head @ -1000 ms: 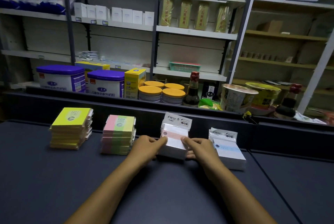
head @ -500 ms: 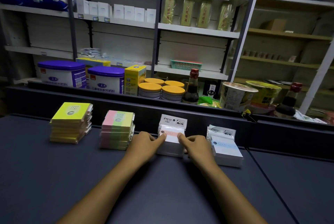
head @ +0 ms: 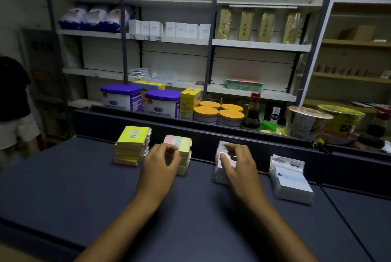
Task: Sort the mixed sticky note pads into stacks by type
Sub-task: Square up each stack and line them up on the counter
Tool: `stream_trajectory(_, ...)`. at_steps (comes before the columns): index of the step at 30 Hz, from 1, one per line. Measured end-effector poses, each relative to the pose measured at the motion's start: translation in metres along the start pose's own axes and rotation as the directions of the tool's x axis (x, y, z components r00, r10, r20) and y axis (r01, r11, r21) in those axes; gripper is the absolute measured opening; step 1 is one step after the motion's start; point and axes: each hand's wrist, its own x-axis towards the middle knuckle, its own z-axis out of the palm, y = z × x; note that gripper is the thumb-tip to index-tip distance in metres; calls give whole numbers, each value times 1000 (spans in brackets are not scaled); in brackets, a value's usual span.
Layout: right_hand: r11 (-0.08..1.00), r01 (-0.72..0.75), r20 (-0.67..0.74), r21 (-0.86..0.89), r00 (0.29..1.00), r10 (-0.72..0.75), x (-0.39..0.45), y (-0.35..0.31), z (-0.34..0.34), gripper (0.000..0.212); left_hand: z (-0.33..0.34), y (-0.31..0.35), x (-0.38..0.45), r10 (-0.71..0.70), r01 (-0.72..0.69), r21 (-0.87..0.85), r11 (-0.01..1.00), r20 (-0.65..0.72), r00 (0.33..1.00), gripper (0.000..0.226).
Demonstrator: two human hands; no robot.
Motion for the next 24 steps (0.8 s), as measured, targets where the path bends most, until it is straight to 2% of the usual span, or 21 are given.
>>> stream_trajectory(3, 992, -108, 108, 64, 989, 101, 6, -23, 27, 39, -12, -20, 17, -123, 122, 6, 992, 14, 992, 22)
stream_trajectory(6, 953, -271, 219, 135, 946, 238, 17, -41, 55, 49, -12, -39, 31, -230, 228, 38, 973, 77, 970, 36)
stream_trajectory(8, 909, -383, 260, 165, 906, 335, 26, -46, 72, 52, -7, -51, 40, -315, 307, 73, 949, 153, 937, 45)
stream_trajectory(11, 859, -497, 282, 121, 847, 450, 37, -46, 93, 60, 5, -66, 52, -406, 382, 136, 914, 320, 856, 55)
stream_trajectory(13, 833, -536, 281, 136, 827, 486, 39, -43, 104, 63, 9, -72, 58, -419, 420, 85, 903, 378, 825, 55)
stream_trajectory(15, 809, -560, 273, 180, 818, 505, 40, -39, 109, 64, 13, -77, 61, -432, 463, 7, 886, 376, 820, 55)
stream_trajectory(19, 749, -602, 322, 278, 793, 517, 42, -32, 111, 51, 12, -82, 60, -435, 559, -221, 799, 429, 791, 78)
stream_trajectory(21, 724, -589, 306, 360, 807, 504, 41, -30, 111, 47, 12, -84, 63, -406, 574, -307, 759, 467, 786, 87)
stream_trajectory(24, 754, -509, 268, 415, 860, 434, 37, -24, 106, 58, 15, -85, 64, -305, 552, -396, 733, 535, 788, 77)
